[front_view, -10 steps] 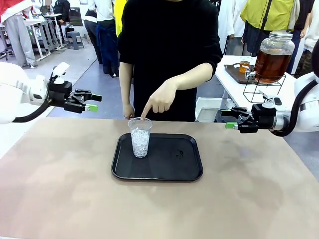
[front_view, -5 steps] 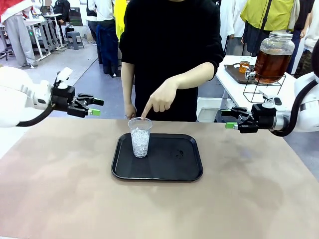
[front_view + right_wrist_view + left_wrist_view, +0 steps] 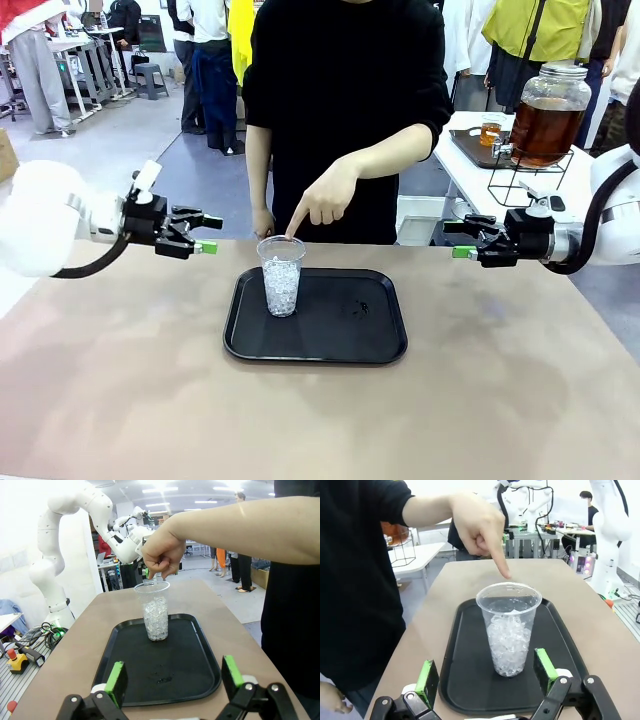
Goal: Pour the drink into the iced cup.
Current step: Pick up the iced cup indicated by the human and present it to them.
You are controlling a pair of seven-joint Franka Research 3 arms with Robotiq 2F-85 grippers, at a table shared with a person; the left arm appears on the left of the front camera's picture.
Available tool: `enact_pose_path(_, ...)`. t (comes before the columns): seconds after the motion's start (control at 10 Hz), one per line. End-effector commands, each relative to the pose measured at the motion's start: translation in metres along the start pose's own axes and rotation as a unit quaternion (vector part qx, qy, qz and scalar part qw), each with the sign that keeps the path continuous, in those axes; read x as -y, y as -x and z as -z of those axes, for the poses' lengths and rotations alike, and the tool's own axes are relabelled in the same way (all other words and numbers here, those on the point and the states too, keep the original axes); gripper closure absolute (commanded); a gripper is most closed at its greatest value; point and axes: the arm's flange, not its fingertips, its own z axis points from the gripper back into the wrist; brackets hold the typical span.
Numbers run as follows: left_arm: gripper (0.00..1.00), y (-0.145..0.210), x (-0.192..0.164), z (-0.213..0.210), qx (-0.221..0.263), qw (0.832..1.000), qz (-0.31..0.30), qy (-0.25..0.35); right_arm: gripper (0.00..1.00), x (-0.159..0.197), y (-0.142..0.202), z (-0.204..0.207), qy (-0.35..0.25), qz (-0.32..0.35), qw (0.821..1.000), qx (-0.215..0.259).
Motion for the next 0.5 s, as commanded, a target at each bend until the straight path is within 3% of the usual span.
enact_pose_path(0.0, 0.00, 0.010, 0.006, 0.009, 0.024, 1.000, 0.015, 0.007, 0.00, -0.001, -0.002, -0.001, -0.003, -0.001, 1.000, 0.003)
enact_pose_path(0.4, 0.00, 0.025, 0.018, 0.027, 0.034, 0.999, -0.006, 0.008, 0.00, -0.001, -0.002, -0.001, -0.003, -0.001, 1.000, 0.003)
